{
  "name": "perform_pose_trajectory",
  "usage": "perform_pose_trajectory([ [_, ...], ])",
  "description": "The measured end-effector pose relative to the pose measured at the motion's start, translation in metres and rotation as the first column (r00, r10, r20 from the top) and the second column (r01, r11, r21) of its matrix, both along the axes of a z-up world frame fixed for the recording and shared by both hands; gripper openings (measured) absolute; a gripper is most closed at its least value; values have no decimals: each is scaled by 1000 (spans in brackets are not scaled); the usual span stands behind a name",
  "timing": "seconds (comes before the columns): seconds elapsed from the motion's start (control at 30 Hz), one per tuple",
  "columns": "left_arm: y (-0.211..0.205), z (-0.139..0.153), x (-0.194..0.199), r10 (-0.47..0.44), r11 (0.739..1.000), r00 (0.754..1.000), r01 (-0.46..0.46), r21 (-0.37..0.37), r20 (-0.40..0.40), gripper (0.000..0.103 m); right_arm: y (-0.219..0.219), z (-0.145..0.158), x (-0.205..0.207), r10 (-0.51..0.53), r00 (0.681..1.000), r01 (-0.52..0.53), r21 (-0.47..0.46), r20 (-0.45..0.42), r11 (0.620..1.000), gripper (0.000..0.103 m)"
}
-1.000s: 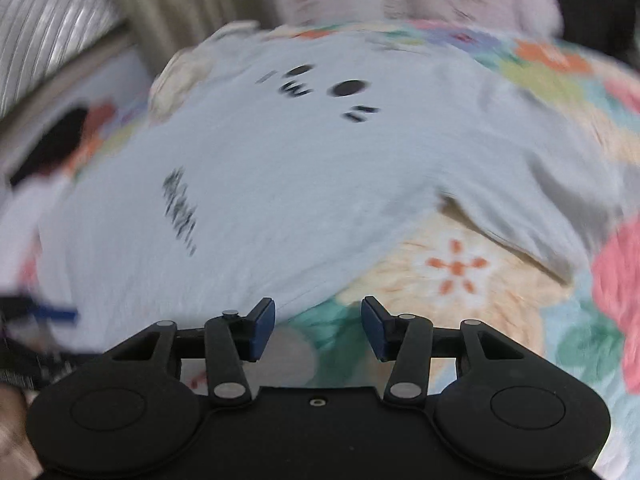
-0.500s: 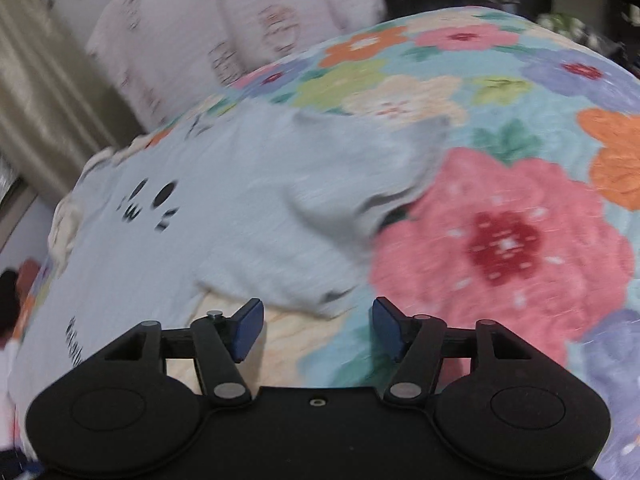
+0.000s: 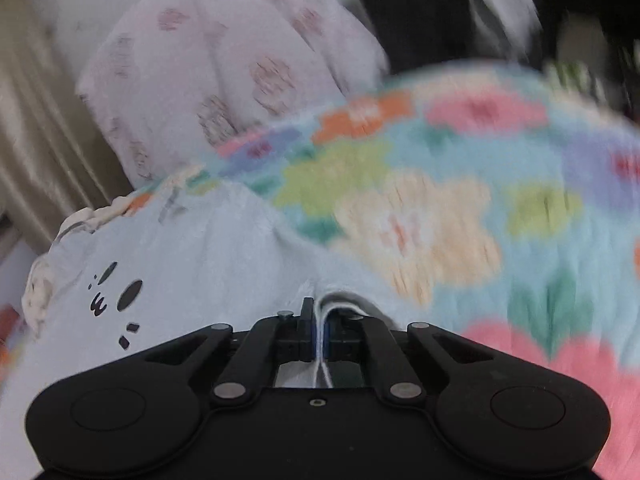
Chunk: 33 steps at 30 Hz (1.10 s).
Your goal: Fold clothes
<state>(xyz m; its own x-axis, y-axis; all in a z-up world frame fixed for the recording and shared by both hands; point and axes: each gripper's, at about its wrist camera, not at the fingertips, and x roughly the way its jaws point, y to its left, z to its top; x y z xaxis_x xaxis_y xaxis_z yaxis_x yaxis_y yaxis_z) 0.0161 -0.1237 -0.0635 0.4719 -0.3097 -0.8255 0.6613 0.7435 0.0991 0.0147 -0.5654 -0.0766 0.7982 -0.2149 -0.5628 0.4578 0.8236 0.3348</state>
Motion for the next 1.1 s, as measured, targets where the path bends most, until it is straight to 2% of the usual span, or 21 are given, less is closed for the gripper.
perform_pose_trajectory([
  [0.03,2,0,2,3,1000,1000,-3,-18,-17,3,3,6,2,14,1000,-14,-39,4,999,6],
  [0.13,4,5,4,7,997,997,-14,-79,-82,3,5,21,2,22,1000,-20,-76,14,997,5],
  [0.23,6,11,-1,6,988,988,-29,-151,-153,3,4,30,-8,-14,1000,15,-98,11,995,4],
  [0.37,5,20,-12,-16,988,992,-2,-152,-121,3,3,33,-23,-43,999,44,-111,7,993,3],
  [0.53,6,44,-17,-77,978,992,55,-203,-104,3,3,37,-36,-82,997,81,-144,1,986,2],
  [0.6,2,50,-23,-120,970,986,93,-223,-114,3,1,41,-43,-111,994,110,-153,3,982,2],
  [0.77,-11,55,-28,-176,951,969,122,-284,-173,3,-16,54,-67,-174,985,172,-144,-1,975,2],
  [0.87,-15,56,-28,-207,937,957,134,-321,-205,2,-22,62,-82,-176,984,176,-150,12,973,2],
  [0.97,-13,59,-25,-236,923,952,156,-352,-196,3,-28,70,-96,-172,985,175,-159,30,972,2],
  [1.1,-10,48,-10,-196,939,963,130,-317,-186,3,-37,63,-88,-146,989,147,-115,16,982,2],
])
